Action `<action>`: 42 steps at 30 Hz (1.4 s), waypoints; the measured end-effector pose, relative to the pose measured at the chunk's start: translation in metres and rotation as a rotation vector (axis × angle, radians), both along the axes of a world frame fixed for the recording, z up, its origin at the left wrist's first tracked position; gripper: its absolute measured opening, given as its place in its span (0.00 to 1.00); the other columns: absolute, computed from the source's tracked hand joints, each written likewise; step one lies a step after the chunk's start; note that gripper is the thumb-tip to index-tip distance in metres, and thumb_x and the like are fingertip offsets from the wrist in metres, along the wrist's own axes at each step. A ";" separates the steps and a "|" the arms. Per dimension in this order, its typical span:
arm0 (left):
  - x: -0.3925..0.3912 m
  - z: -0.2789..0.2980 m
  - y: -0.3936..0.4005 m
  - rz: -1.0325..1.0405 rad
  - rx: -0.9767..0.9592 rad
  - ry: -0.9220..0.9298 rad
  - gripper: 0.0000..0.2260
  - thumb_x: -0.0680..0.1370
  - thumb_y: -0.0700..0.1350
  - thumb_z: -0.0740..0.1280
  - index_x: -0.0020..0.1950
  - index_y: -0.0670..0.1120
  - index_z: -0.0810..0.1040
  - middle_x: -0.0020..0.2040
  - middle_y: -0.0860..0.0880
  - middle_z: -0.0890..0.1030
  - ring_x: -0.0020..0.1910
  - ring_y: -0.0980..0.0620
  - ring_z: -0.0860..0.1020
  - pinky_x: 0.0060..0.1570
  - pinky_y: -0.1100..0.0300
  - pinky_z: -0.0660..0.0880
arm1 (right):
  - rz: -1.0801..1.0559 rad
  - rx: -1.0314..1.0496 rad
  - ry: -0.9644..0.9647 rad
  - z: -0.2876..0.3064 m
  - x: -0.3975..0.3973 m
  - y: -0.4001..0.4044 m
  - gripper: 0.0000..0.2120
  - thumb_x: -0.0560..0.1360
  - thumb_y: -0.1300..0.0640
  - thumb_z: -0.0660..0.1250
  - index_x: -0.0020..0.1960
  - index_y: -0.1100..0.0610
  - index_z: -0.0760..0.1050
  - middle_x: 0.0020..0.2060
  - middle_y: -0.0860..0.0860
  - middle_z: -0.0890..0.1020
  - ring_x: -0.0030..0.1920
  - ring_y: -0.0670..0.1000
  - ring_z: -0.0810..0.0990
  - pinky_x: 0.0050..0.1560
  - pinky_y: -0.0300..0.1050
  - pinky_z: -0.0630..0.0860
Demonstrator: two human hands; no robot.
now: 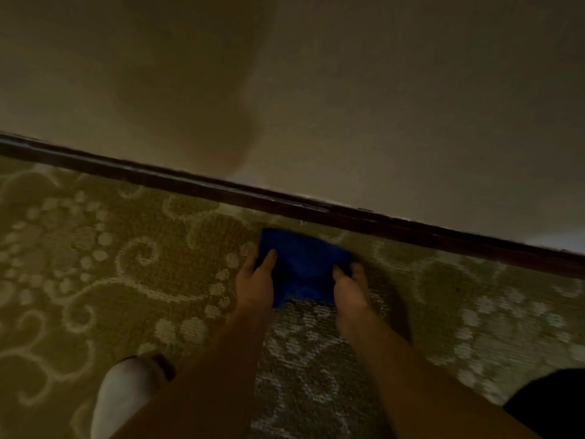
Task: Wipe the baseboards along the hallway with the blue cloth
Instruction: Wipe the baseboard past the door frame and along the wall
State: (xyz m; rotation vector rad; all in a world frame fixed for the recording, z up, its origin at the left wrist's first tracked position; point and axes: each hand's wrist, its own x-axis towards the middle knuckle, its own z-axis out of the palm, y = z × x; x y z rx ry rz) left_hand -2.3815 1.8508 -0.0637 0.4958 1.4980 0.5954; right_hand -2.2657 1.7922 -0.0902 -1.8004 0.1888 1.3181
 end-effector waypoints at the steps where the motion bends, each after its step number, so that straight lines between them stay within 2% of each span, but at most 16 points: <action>1: -0.002 -0.006 0.004 0.015 -0.031 -0.006 0.13 0.80 0.45 0.67 0.64 0.46 0.76 0.60 0.45 0.79 0.53 0.43 0.80 0.48 0.48 0.79 | -0.013 0.006 -0.009 -0.003 -0.002 0.002 0.27 0.82 0.56 0.58 0.77 0.50 0.52 0.75 0.53 0.61 0.71 0.58 0.66 0.71 0.55 0.65; 4: -0.010 -0.014 0.016 0.007 -0.151 0.030 0.20 0.77 0.47 0.71 0.68 0.45 0.75 0.62 0.45 0.78 0.58 0.41 0.79 0.59 0.42 0.77 | -0.039 -0.022 -0.051 -0.006 -0.005 0.008 0.25 0.82 0.56 0.59 0.77 0.51 0.56 0.74 0.54 0.64 0.70 0.58 0.68 0.69 0.54 0.67; 5: -0.011 -0.016 0.020 -0.010 -0.175 0.027 0.18 0.76 0.47 0.71 0.64 0.45 0.76 0.60 0.46 0.79 0.57 0.41 0.79 0.59 0.42 0.77 | -0.051 -0.031 -0.055 -0.005 -0.005 0.009 0.23 0.82 0.56 0.59 0.75 0.51 0.60 0.72 0.54 0.67 0.68 0.58 0.70 0.66 0.53 0.70; 7: -0.013 -0.012 0.027 -0.068 -0.187 0.002 0.11 0.78 0.47 0.70 0.58 0.46 0.78 0.56 0.45 0.81 0.51 0.44 0.81 0.55 0.45 0.78 | -0.081 -0.008 -0.031 -0.001 -0.006 0.010 0.14 0.81 0.57 0.60 0.67 0.51 0.68 0.66 0.55 0.74 0.62 0.57 0.76 0.57 0.52 0.76; 9: -0.016 -0.005 0.035 -0.155 -0.174 -0.010 0.14 0.80 0.46 0.67 0.64 0.45 0.77 0.59 0.44 0.81 0.52 0.43 0.81 0.53 0.46 0.79 | -0.145 -0.016 -0.021 0.004 -0.008 0.012 0.08 0.81 0.58 0.61 0.60 0.53 0.71 0.61 0.56 0.77 0.57 0.57 0.79 0.51 0.51 0.78; 12: -0.011 -0.004 0.044 -0.244 -0.166 0.007 0.18 0.81 0.46 0.66 0.69 0.44 0.72 0.61 0.44 0.77 0.53 0.43 0.79 0.52 0.48 0.77 | -0.218 -0.066 -0.054 0.004 -0.009 0.016 0.02 0.80 0.59 0.63 0.50 0.53 0.73 0.60 0.57 0.78 0.57 0.59 0.78 0.56 0.57 0.78; 15: -0.003 -0.010 0.043 -0.340 -0.116 0.103 0.15 0.81 0.51 0.65 0.65 0.47 0.72 0.61 0.48 0.76 0.56 0.45 0.76 0.56 0.49 0.75 | -0.234 -0.126 -0.086 0.003 -0.009 0.019 0.06 0.79 0.58 0.64 0.44 0.50 0.72 0.61 0.55 0.77 0.58 0.58 0.77 0.62 0.61 0.74; 17: -0.005 -0.013 0.046 -0.428 -0.075 0.181 0.19 0.80 0.54 0.64 0.68 0.48 0.72 0.58 0.51 0.76 0.58 0.43 0.76 0.58 0.49 0.74 | -0.248 -0.123 -0.098 -0.002 -0.011 0.018 0.05 0.79 0.59 0.63 0.47 0.50 0.73 0.60 0.55 0.77 0.58 0.59 0.77 0.62 0.61 0.74; 19: -0.007 -0.014 0.052 -0.432 -0.052 0.222 0.22 0.80 0.56 0.64 0.70 0.46 0.71 0.53 0.52 0.75 0.57 0.42 0.76 0.60 0.48 0.73 | -0.244 -0.118 -0.089 0.000 -0.011 0.027 0.08 0.80 0.60 0.61 0.58 0.53 0.73 0.61 0.56 0.76 0.59 0.60 0.77 0.60 0.59 0.75; 22: -0.008 -0.002 0.055 -0.320 -0.079 0.187 0.23 0.79 0.53 0.66 0.72 0.45 0.70 0.62 0.45 0.76 0.59 0.41 0.76 0.57 0.50 0.74 | -0.246 -0.168 -0.083 0.014 -0.008 0.040 0.19 0.81 0.62 0.56 0.71 0.61 0.65 0.66 0.60 0.73 0.63 0.62 0.74 0.60 0.54 0.74; 26: -0.029 0.015 0.085 -0.056 0.181 0.233 0.16 0.80 0.49 0.65 0.67 0.46 0.75 0.61 0.45 0.78 0.58 0.45 0.77 0.59 0.54 0.73 | -0.151 -0.048 -0.053 0.052 -0.017 0.080 0.20 0.77 0.64 0.65 0.68 0.66 0.69 0.63 0.61 0.75 0.61 0.62 0.76 0.60 0.53 0.75; 28: -0.028 0.017 0.098 -0.016 0.271 0.243 0.08 0.80 0.49 0.65 0.59 0.51 0.76 0.54 0.50 0.79 0.56 0.47 0.77 0.63 0.50 0.74 | -0.122 -0.011 -0.007 0.060 -0.026 0.091 0.21 0.76 0.65 0.66 0.68 0.67 0.67 0.61 0.61 0.75 0.60 0.60 0.76 0.59 0.54 0.75; 31: -0.005 0.019 0.092 0.003 0.338 0.260 0.07 0.80 0.48 0.65 0.56 0.48 0.77 0.49 0.54 0.76 0.53 0.51 0.76 0.58 0.59 0.72 | -0.194 -0.006 0.006 0.059 -0.026 0.088 0.22 0.78 0.65 0.63 0.70 0.66 0.64 0.62 0.61 0.75 0.60 0.61 0.76 0.59 0.57 0.76; 34: 0.022 0.014 0.070 -0.218 0.487 0.368 0.08 0.79 0.48 0.66 0.52 0.44 0.79 0.49 0.51 0.80 0.51 0.51 0.78 0.50 0.60 0.73 | -0.298 -0.025 -0.046 0.060 -0.010 0.062 0.17 0.78 0.65 0.62 0.66 0.65 0.68 0.57 0.61 0.78 0.53 0.61 0.79 0.43 0.52 0.79; 38: 0.036 0.015 0.063 -0.602 0.645 0.476 0.09 0.80 0.50 0.65 0.45 0.47 0.78 0.46 0.50 0.80 0.45 0.50 0.78 0.44 0.61 0.71 | -0.424 -0.006 -0.009 0.062 0.013 0.032 0.16 0.80 0.65 0.58 0.68 0.65 0.67 0.61 0.62 0.76 0.60 0.63 0.76 0.60 0.57 0.75; 42: 0.032 0.016 0.065 -0.493 0.649 0.587 0.11 0.81 0.51 0.62 0.57 0.46 0.80 0.52 0.47 0.82 0.51 0.45 0.80 0.44 0.59 0.70 | -0.349 0.024 -0.062 0.063 -0.006 0.046 0.17 0.78 0.64 0.63 0.66 0.63 0.68 0.57 0.61 0.77 0.53 0.62 0.79 0.48 0.56 0.80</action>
